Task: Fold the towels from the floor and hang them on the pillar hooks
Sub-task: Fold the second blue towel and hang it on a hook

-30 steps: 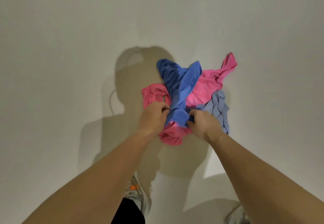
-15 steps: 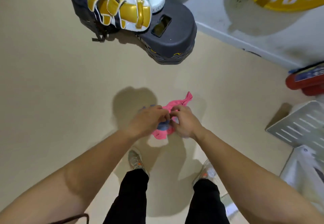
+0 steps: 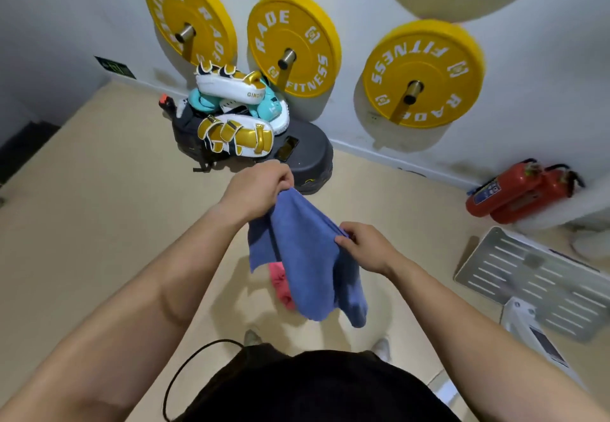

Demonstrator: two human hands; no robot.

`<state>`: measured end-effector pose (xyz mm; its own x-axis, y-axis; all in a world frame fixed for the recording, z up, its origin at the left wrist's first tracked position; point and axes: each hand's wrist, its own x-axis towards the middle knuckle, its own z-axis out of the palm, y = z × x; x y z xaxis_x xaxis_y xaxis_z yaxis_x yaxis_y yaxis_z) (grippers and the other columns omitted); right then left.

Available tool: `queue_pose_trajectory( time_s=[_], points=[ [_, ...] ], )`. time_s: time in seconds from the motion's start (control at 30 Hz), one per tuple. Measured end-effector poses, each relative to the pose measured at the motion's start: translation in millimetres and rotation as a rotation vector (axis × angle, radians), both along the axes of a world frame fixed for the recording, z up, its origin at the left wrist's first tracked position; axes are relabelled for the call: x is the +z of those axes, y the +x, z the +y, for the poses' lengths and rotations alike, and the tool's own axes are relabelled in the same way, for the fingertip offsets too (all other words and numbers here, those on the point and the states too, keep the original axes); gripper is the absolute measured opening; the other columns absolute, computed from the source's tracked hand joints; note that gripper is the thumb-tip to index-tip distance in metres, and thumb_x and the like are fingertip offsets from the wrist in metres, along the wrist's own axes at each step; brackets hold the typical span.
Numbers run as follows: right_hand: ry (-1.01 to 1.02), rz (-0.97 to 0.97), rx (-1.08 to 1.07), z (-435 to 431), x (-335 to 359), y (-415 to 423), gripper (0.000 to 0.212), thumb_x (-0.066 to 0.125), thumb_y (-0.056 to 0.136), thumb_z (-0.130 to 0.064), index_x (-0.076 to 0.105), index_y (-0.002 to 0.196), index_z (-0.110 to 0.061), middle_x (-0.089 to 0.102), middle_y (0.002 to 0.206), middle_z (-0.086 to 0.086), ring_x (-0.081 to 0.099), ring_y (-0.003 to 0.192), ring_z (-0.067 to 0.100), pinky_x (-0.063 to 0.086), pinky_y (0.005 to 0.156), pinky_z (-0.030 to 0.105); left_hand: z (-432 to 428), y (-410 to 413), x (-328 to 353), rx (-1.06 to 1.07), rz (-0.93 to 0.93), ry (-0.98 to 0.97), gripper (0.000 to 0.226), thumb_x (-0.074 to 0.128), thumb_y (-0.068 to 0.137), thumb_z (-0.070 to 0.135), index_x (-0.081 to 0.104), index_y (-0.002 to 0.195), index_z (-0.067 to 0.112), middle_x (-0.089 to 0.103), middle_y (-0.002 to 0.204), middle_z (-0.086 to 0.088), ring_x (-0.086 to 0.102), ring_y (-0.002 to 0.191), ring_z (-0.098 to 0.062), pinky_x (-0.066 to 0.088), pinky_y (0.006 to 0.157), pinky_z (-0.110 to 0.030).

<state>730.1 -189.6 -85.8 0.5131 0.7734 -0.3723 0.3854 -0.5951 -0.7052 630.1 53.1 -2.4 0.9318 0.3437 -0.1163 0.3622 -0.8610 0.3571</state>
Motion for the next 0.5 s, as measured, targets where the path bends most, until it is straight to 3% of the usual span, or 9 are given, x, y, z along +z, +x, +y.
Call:
queue_pose_trajectory(
  time_s=[0.13, 0.2, 0.3, 0.4, 0.5],
  points=[
    [0.062, -0.057, -0.153, -30.8, 19.3, 22.7, 0.015, 0.055, 0.093, -0.013, 0.063, 0.087, -0.023, 0.065, 0.079, -0.007, 0.054, 0.072, 0.014, 0.04, 0.063, 0.02, -1.1, 9.7, 12.0, 0.032, 0.007, 0.038, 0.01, 0.053, 0.097, 0.031, 0.061, 0.091, 0.033, 0.063, 0.097, 0.012, 0.06, 0.093, -0.018, 0.049, 0.077, -0.037],
    [0.127, -0.068, -0.196, -33.6, 34.6, 34.6, 0.013, 0.058, 0.092, -0.015, 0.067, 0.09, -0.024, 0.069, 0.078, -0.002, 0.057, 0.07, 0.013, 0.042, 0.064, 0.019, -12.3, 14.7, 12.2, 0.049, -0.006, 0.001, 0.007, 0.057, 0.094, 0.04, 0.062, 0.096, 0.036, 0.063, 0.093, 0.014, 0.061, 0.092, -0.017, 0.048, 0.073, -0.034],
    [0.233, -0.045, -0.185, -27.7, 60.9, 49.1, 0.012, 0.063, 0.092, -0.021, 0.07, 0.083, -0.022, 0.071, 0.075, -0.001, 0.061, 0.069, 0.013, 0.047, 0.068, 0.028, -40.0, 29.3, 14.2, -0.001, -0.021, -0.129, 0.033, 0.066, 0.086, 0.054, 0.062, 0.116, 0.039, 0.061, 0.086, 0.014, 0.059, 0.087, -0.014, 0.045, 0.072, -0.032],
    [0.283, -0.065, -0.104, -17.9, 85.2, 58.3, 0.014, 0.064, 0.094, -0.02, 0.072, 0.082, -0.018, 0.064, 0.067, -0.011, 0.052, 0.062, 0.002, 0.041, 0.061, 0.017, -64.6, 49.5, 14.8, -0.057, -0.057, -0.239, 0.048, 0.071, 0.082, 0.055, 0.063, 0.126, 0.04, 0.065, 0.095, 0.015, 0.061, 0.094, -0.011, 0.05, 0.082, -0.033],
    [0.321, -0.087, -0.093, -12.3, 98.2, 69.4, 0.014, 0.065, 0.093, -0.022, 0.072, 0.081, -0.021, 0.063, 0.067, -0.012, 0.053, 0.064, 0.002, 0.041, 0.061, 0.016, -76.3, 66.4, 14.2, -0.075, -0.104, -0.366, 0.025, 0.069, 0.084, 0.047, 0.071, 0.108, 0.041, 0.072, 0.103, 0.018, 0.065, 0.096, -0.005, 0.052, 0.084, -0.035]
  ],
)
